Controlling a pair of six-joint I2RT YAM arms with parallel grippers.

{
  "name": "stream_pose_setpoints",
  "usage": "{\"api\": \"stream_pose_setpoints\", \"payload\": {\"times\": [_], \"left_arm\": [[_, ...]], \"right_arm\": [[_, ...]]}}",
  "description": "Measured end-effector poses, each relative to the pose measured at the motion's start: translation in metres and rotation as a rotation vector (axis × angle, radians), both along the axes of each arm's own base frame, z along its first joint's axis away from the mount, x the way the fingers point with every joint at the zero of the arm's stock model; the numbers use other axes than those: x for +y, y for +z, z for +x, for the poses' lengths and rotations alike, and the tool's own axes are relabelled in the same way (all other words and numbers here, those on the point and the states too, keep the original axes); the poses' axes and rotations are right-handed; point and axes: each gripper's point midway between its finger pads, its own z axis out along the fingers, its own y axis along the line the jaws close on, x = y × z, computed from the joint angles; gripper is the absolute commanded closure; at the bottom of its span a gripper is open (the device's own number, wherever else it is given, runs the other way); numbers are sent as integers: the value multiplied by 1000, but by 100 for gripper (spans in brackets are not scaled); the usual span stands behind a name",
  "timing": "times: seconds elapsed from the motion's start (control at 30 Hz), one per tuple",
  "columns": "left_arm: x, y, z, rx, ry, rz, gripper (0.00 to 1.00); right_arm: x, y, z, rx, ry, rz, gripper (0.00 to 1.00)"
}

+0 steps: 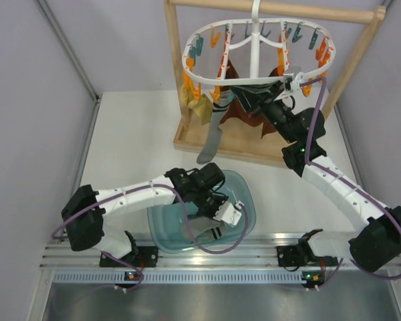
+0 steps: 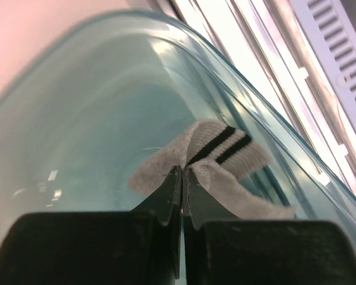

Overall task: Clip the socks to the hanger
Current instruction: Pick up the sock from the bin.

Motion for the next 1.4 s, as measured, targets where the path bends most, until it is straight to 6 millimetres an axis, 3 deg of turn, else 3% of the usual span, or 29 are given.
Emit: {"api": "stream_pose_setpoints", "payload": {"times": [0.17, 0.3, 0.43, 0.6, 0.67, 0.7, 0.83, 0.93, 1.2, 1.4], "left_arm": [[-17, 55, 21, -21, 72, -136, 100], [-4, 64, 39, -1, 149, -153, 100], [20, 40, 51, 2, 178, -76, 100], [63, -17, 32, 41, 108, 117, 98], [77, -34, 26, 54, 80, 186, 89], [81, -38, 25, 56, 72, 209, 75], [86, -41, 23, 57, 44, 232, 49], [80, -32, 26, 60, 64, 215, 46], [30, -2, 58, -59, 280, 34, 44], [5, -6, 75, -82, 439, -30, 38]], "right_arm": [[0, -1, 1, 0, -3, -5, 100], [0, -1, 1, 0, -3, -6, 100], [0, -1, 1, 0, -3, -6, 100], [0, -1, 1, 0, -4, -6, 100], [0, -2, 1, 0, -4, -6, 100], [0, -2, 1, 0, -4, -6, 100], [0, -2, 1, 0, -4, -7, 100], [0, -2, 1, 0, -4, -7, 100], [0, -2, 1, 2, -4, -8, 100], [0, -3, 2, 2, -8, -15, 100]]}}
